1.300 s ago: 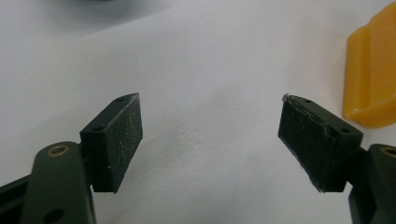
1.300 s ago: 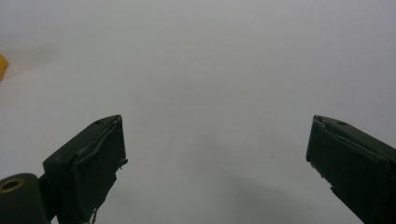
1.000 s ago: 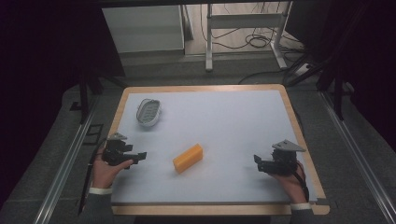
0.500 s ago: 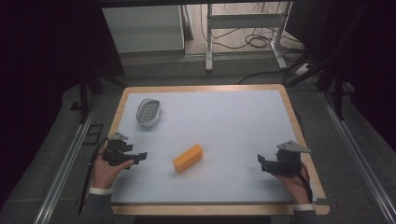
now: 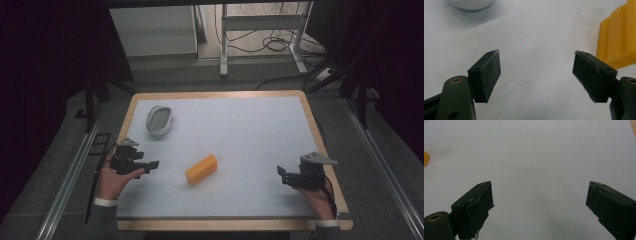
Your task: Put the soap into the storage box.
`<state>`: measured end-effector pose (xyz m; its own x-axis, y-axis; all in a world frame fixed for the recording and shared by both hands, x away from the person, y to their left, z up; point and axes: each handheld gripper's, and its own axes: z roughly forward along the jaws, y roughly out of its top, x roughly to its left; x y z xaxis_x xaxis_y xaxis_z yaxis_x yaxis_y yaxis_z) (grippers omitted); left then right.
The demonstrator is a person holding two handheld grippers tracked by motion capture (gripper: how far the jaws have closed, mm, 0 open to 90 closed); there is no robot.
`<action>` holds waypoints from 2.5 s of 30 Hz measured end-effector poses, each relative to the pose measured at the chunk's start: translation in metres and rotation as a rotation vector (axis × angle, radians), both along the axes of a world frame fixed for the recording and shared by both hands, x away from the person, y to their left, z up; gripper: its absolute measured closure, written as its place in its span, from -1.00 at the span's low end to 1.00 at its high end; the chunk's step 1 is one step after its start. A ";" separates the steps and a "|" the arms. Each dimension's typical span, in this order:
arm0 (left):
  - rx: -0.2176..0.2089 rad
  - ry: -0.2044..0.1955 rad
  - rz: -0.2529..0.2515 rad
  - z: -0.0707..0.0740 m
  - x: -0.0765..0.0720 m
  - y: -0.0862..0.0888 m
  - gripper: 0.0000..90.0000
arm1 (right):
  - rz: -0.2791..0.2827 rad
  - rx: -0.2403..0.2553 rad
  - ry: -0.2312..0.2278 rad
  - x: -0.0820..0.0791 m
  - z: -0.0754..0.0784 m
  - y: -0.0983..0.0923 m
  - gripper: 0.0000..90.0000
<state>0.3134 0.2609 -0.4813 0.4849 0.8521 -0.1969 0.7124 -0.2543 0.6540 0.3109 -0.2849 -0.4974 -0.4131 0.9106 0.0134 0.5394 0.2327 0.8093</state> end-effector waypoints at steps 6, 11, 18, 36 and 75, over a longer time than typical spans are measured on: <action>0.008 -0.016 -0.018 0.016 0.001 -0.005 -0.50 | -0.006 0.002 -0.013 -0.001 0.004 -0.001 -0.84; 0.029 -0.053 -0.061 0.034 0.000 -0.014 -0.49 | -0.022 0.000 -0.011 -0.003 0.005 -0.002 -0.84; 0.019 -0.070 -0.116 0.047 0.000 -0.027 -0.49 | -0.022 -0.010 -0.011 -0.004 0.004 -0.001 -0.84; 0.061 -0.104 -0.193 0.060 -0.004 -0.059 -0.49 | -0.030 -0.021 -0.022 -0.005 0.003 -0.001 -0.84; 0.150 -0.009 -0.314 0.035 0.010 -0.145 -0.49 | -0.039 -0.033 -0.014 -0.005 0.001 -0.005 -0.84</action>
<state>0.3234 0.1154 -0.4460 0.7294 0.6799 -0.0756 0.5784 -0.5539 0.5988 0.3063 -0.2899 -0.4960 -0.3769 0.9260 -0.0229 0.5371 0.2386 0.8091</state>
